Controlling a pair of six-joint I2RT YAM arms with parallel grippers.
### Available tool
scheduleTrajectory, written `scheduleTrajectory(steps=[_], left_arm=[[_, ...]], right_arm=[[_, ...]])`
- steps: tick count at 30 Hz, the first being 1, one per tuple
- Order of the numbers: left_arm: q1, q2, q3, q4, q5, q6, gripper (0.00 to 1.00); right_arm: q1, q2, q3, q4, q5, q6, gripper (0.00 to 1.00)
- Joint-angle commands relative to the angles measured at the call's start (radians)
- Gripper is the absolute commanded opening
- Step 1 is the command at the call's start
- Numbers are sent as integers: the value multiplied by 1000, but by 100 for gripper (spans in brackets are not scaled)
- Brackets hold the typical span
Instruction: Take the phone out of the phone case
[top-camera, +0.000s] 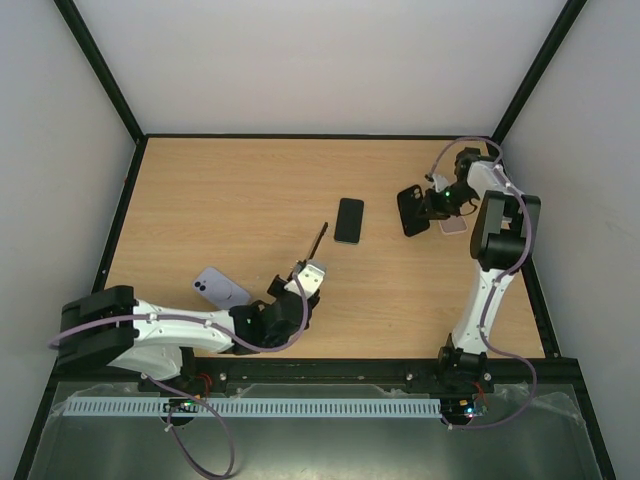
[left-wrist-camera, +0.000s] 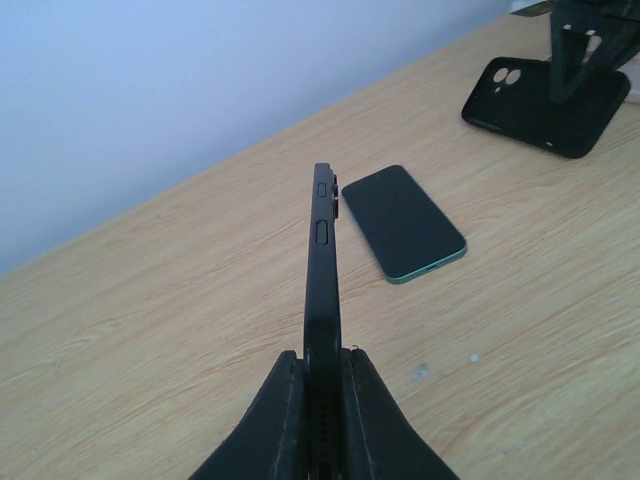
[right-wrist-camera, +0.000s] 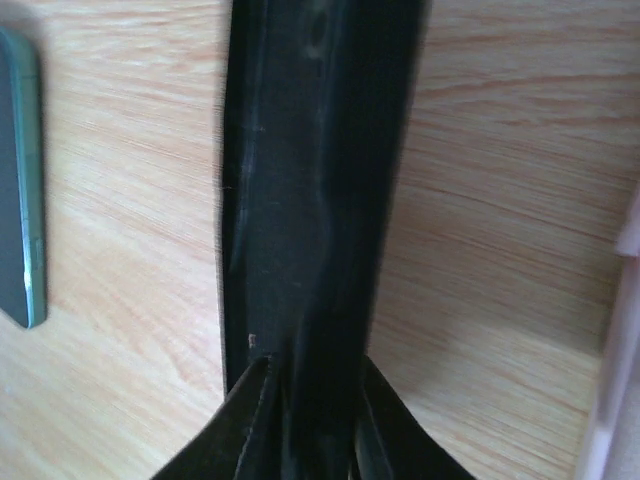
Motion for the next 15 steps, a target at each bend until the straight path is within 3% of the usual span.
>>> scheduleTrajectory(steps=[1,6,15], left_arm=[[51,10,15,41,17,28,3],[110,43,44,31,63,44,3],[173,204,117,94,39,237,3]], right_arm=[[-4,-9,-13,76,96,70,24],[-6,-167,-90,162,178,109,45],[-2,-547,-396,174,-151,178,48]])
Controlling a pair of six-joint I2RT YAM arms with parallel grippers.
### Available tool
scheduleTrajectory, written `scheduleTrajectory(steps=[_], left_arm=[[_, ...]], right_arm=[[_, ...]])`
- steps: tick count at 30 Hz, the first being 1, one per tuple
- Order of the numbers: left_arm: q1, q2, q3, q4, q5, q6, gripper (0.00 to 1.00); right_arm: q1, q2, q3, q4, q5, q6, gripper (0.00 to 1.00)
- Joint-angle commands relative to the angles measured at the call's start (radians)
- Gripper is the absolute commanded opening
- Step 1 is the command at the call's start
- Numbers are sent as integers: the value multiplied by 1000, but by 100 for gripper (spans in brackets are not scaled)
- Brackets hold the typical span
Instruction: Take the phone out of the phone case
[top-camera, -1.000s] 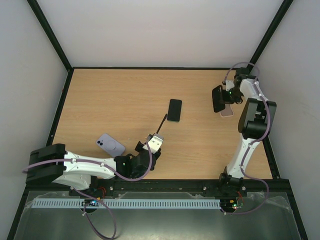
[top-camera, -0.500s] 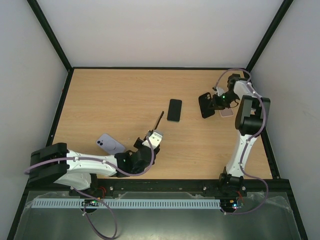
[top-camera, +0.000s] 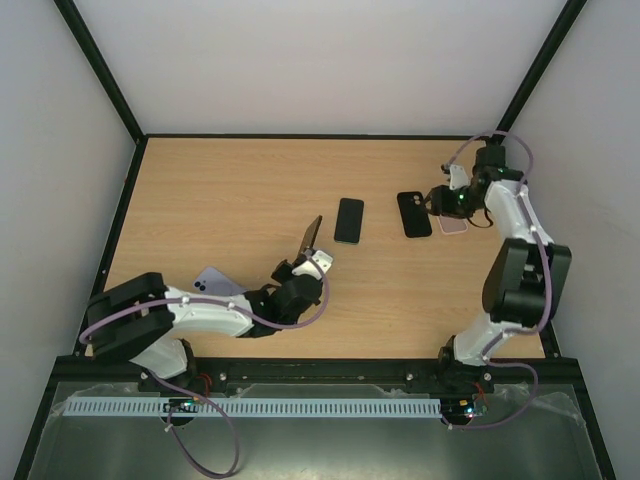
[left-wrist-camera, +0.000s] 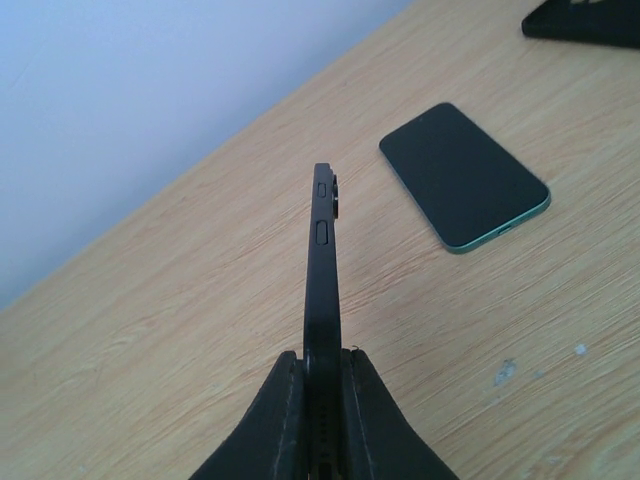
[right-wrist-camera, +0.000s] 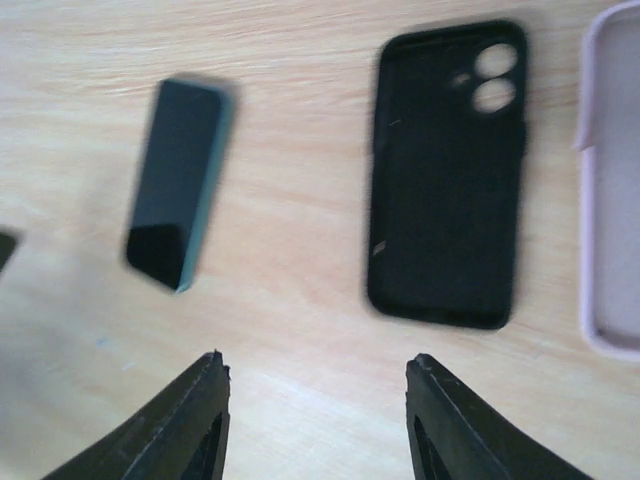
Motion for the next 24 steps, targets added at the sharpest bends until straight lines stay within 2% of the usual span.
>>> scheduleTrajectory(steps=[1,6,11,16,20,24], left_arm=[[20,78,64,89,-42,146,3],[25,178,111,90,-48,275,3],[41,296,177,62,-84,376,4],[102,409,257,-4,-64,400,8],[143,489,285,62,-20,454,9],[160,581,284,211,-16,558,12]], right_arm=[[4,-189,-147,30,-204,69,48],[4,-419,-322,155,-261,121,50],[4,-560,-458,252,-325,111,57],[4,-561,-517,305,-338,69,57],[3,-542,-507,280,-323,50,57],[3,-572,-525,324,-303,83,57]])
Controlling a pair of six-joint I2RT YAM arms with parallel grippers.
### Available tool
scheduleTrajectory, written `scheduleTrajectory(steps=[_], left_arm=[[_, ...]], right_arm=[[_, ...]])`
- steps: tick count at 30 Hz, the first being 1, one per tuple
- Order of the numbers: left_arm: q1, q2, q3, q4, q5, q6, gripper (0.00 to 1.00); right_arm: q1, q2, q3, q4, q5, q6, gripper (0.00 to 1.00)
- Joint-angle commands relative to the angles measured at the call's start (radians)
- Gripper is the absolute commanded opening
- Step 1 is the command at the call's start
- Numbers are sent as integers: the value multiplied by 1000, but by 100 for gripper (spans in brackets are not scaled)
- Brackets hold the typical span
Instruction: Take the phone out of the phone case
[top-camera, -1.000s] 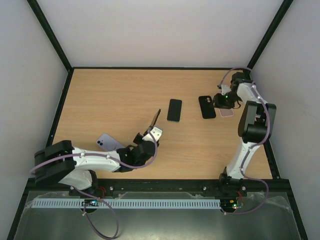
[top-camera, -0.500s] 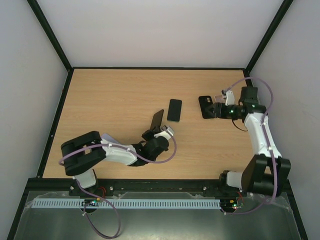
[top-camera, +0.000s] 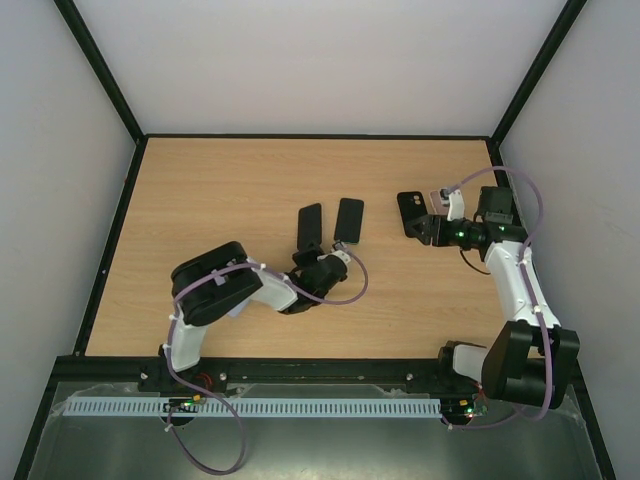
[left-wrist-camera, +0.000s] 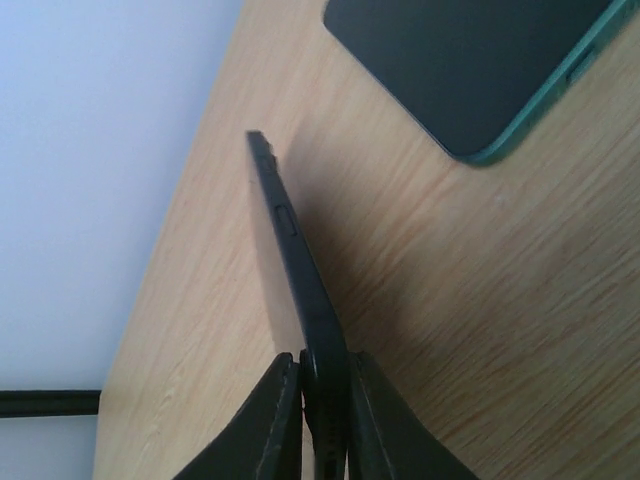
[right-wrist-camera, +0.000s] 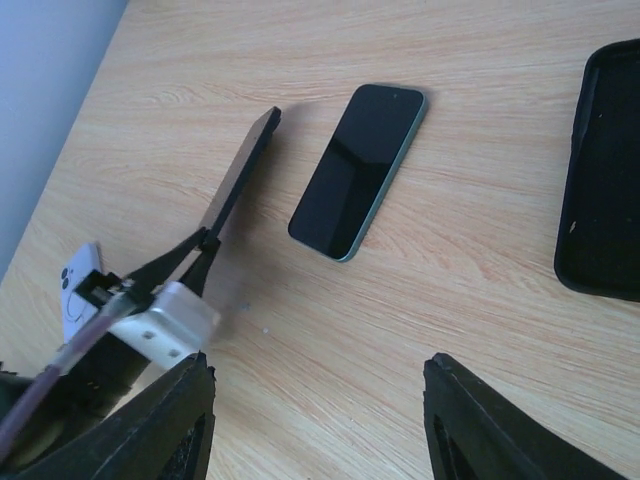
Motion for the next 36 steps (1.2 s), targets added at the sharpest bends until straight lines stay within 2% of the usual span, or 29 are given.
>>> scheduleTrajectory(steps=[1,6,10,12,15,18,26,28,31,34,36], left_arm=[[17,93,19,154,0,130,13],[31,122,63,127,24,115,22],[39,83,82,-6,84,-10,48],[41,49,83,-74,114,-85,57],[41,-14,92,-206,158,-246,67],[39,-114,84,-342,192,-408,72],[49,-493,-39,-620,231,-898,88],[79,-561,-51,-773,234,-1080,93],[161,-649,-91,-944,323,-1311,95],[275,-762,-170,-1024,461,-1444,100],[398,-836,-237,-1036,585,-1465,100]], right_arm=[[2,-36,-21,73,5,12,57],[1,-63,-29,82,21,12,57],[1,-64,-32,74,18,5,58],[1,-64,-30,67,18,-3,58],[1,-62,-28,56,14,-12,59],[1,-65,-26,45,14,-26,59],[-4,-70,-34,37,26,-40,62],[-8,-67,-33,37,26,-42,62],[-13,-62,-33,37,29,-42,62],[-16,-59,-34,39,34,-42,62],[-16,-57,-34,41,38,-42,62]])
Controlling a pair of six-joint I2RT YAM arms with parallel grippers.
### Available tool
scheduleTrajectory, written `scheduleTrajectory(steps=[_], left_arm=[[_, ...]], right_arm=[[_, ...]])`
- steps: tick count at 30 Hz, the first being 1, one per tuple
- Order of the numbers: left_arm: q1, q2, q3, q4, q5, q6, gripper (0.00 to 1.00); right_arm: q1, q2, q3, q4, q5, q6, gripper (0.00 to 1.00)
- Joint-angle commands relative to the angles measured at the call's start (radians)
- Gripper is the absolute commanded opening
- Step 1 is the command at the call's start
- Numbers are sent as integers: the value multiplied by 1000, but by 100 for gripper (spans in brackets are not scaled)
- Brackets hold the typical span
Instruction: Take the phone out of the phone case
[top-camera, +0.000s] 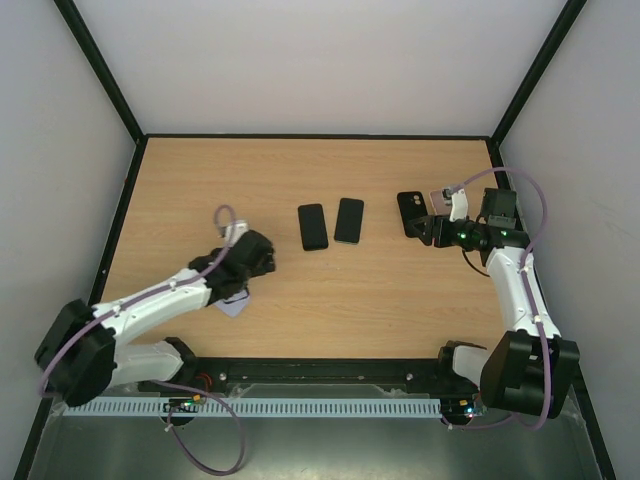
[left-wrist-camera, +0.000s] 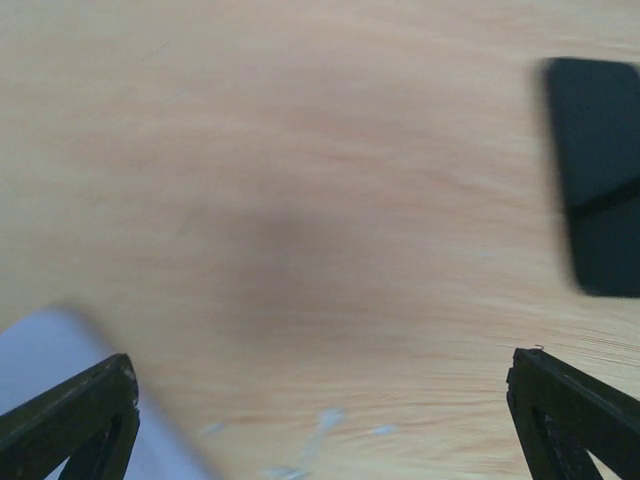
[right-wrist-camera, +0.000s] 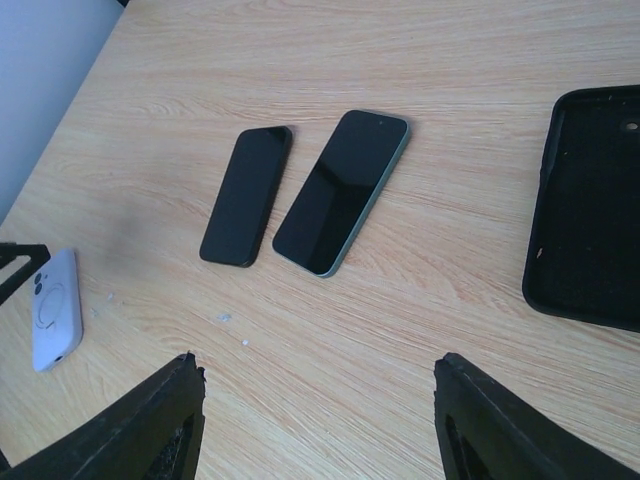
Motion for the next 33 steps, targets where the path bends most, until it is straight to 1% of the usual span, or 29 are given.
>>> scheduleTrajectory(steps=[1,2,5,7,10,14,17,25,33], left_arm=[[215,-150,-132,-196,276,-235,100],[281,-178,-155,-204,334,-231,100],[447,-230,-184,-261,379,-207,100],[512,-219,-172,-303,392,-187,100],[585,-138,-120,-388,434,-193,100],[600,22,-39,-479,452,-250,100],[603,86,-18,-480,484,-281,100],[603,119,-6,-445,500,-324,99],[601,141,20,-419,522,-298,97]], right_arm=[[-6,-7,-14,-5,18,-14,62],[-6,-6,-13,-5,18,-14,62],[-6,-2,-12,-5,25,-15,63],[-6,-1,-12,-5,32,-17,63],[-8,-2,-13,-2,42,-17,63],[-8,5,-15,0,38,-16,63],[-8,17,-14,-2,39,-16,63],[-8,30,-10,-8,40,-22,63],[-8,25,-11,-12,43,-26,63]])
